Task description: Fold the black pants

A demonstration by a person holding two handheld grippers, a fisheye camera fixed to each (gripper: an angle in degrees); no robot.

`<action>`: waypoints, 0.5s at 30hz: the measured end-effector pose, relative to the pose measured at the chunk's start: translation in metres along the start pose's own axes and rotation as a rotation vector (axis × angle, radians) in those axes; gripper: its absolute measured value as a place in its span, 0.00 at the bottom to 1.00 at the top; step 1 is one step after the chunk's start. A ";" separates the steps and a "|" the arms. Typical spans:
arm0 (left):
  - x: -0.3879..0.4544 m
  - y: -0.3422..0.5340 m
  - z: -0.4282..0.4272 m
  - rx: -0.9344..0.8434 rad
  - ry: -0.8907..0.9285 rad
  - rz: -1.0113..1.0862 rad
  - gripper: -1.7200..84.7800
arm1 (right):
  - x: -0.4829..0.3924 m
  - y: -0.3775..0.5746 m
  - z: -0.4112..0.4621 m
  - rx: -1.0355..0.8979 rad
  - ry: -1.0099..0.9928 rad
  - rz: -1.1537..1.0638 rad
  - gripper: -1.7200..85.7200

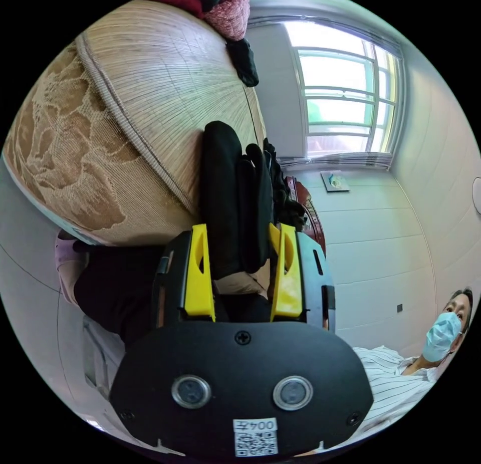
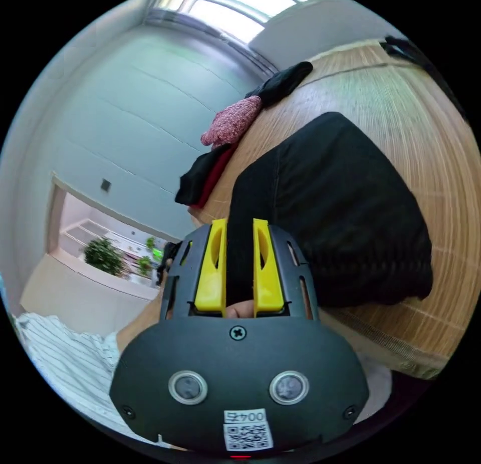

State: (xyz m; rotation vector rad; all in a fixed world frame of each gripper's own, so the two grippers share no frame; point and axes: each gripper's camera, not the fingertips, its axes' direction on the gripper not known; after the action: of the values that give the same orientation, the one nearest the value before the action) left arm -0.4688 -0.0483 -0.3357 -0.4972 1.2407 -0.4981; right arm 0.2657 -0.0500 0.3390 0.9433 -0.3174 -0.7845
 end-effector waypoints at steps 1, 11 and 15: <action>-0.003 0.000 0.000 -0.001 0.010 -0.007 0.22 | 0.013 0.002 -0.015 0.004 -0.108 0.066 0.15; 0.004 0.006 0.001 -0.015 -0.039 -0.082 0.09 | 0.096 0.064 -0.084 -0.020 -0.404 0.424 0.24; 0.012 0.012 0.007 -0.027 -0.028 -0.087 0.07 | 0.110 0.062 -0.085 0.004 -0.458 0.488 0.26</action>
State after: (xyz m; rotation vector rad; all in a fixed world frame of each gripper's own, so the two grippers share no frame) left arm -0.4585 -0.0452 -0.3505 -0.5815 1.2045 -0.5468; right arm 0.4174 -0.0570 0.3329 0.6398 -0.9117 -0.5371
